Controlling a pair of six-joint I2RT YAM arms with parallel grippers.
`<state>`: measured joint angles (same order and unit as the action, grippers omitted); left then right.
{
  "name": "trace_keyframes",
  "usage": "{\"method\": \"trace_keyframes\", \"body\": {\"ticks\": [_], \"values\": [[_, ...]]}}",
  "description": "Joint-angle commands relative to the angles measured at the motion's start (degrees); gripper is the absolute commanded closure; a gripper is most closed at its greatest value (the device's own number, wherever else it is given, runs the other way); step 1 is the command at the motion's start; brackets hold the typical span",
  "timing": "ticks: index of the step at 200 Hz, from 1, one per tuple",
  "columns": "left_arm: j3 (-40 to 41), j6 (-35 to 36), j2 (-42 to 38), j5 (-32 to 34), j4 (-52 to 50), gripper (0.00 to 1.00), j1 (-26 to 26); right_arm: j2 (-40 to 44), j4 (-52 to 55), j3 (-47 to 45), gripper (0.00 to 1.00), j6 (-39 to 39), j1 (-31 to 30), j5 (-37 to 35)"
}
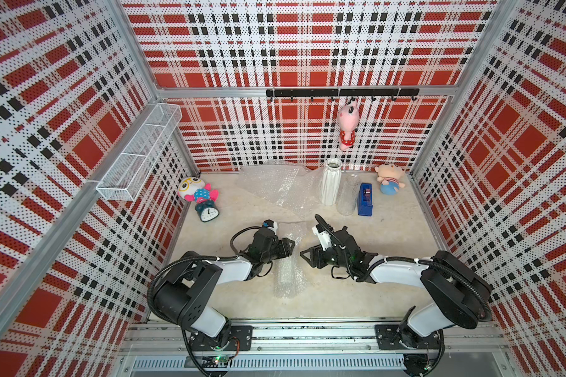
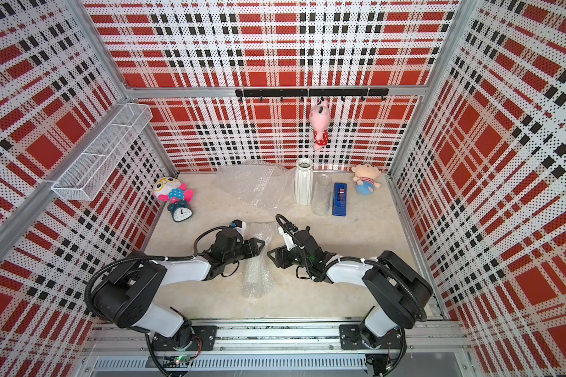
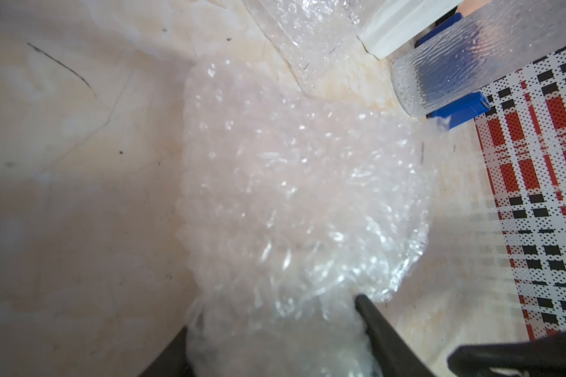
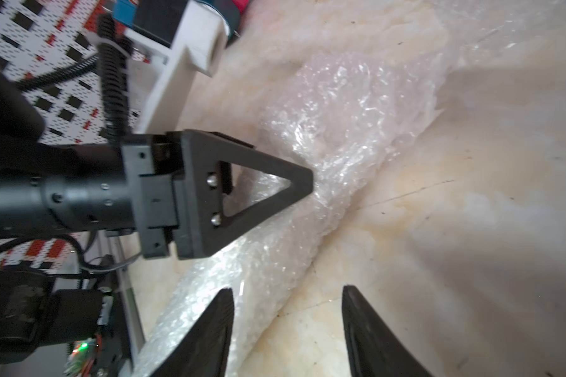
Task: Wrap vases in bubble wrap
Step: Stick the tape on the bubble wrap.
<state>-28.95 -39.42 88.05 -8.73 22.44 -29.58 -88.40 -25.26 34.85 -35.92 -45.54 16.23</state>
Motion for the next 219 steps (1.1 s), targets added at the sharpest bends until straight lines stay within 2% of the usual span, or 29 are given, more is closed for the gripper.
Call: {"method": "trace_keyframes", "body": {"ticks": [1,41,134,219], "values": [[0.36,-0.92,-2.12,0.73,4.34,0.65,0.40,-0.04,-8.66,-0.95,0.38,-8.68,-1.65,2.23],[0.58,-1.05,-2.40,0.24,4.63,0.65,0.40,-3.66,-11.26,-0.37,0.34,-11.71,-3.59,-0.57],[0.37,-0.94,-2.70,-0.41,4.90,0.64,0.23,-9.48,-11.92,0.94,0.40,-11.54,-4.55,-0.32],[0.47,-1.27,-2.88,0.20,5.77,0.64,-2.35,-13.43,-13.72,3.85,0.34,-13.01,-5.34,-1.26]]}}
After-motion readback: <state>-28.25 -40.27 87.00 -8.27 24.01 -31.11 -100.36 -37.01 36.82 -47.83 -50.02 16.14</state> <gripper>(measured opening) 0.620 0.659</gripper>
